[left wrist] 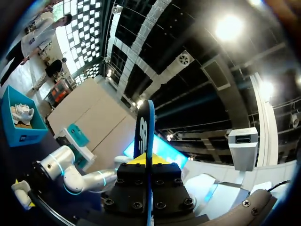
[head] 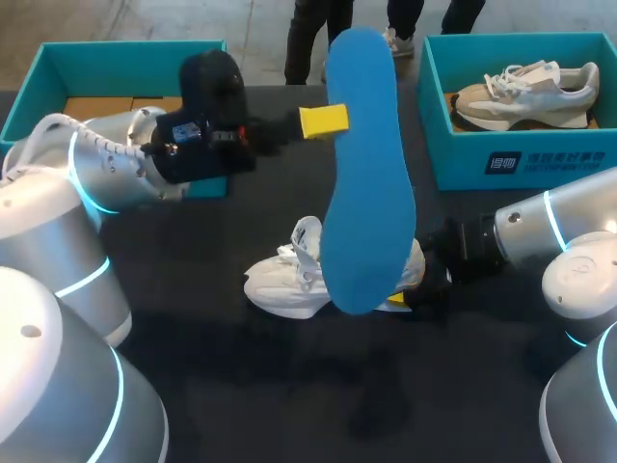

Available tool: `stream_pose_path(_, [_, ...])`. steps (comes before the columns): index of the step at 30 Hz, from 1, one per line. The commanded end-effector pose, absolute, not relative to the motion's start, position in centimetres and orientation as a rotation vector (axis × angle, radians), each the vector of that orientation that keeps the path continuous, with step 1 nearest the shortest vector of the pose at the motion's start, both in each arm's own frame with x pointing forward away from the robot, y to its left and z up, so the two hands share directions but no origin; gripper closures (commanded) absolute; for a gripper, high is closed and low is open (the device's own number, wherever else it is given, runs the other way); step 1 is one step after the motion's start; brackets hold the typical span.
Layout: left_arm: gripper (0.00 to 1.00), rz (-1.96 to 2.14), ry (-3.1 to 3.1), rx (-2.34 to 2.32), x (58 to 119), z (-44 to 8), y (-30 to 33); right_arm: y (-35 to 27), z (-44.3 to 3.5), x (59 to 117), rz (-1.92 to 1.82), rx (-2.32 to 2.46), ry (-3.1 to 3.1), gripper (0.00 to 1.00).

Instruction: Take the shoe out of the shoebox, open the shoe tongue, remove and reinsert the insole, then place the shoe into the shoebox

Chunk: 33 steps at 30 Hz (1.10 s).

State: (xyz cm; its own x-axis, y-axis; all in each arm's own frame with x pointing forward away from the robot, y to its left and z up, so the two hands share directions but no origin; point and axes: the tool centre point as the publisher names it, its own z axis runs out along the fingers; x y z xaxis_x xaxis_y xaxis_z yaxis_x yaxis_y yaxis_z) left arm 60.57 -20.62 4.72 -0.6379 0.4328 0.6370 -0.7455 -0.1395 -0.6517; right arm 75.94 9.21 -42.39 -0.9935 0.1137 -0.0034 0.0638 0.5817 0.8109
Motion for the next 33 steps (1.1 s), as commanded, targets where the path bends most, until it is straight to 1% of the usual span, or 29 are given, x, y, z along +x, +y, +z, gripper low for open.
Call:
stream_pose_path(1, [1.00, 1.867, -1.307, 0.435, 59.8, 5.3, -21.0, 9.5, -42.5, 76.0, 1.394, 0.157, 2.748, 1.00])
stream_pose_path(16, [1.00, 1.801, -1.355, 0.396, 59.3, 7.6, -22.0, 9.5, -42.5, 76.0, 1.394, 0.157, 2.748, 1.00])
stream_pose_path(33, [1.00, 1.803, -1.359, 0.384, 59.5, 7.7, -22.2, 9.5, -42.5, 76.0, 1.394, 0.157, 2.748, 1.00])
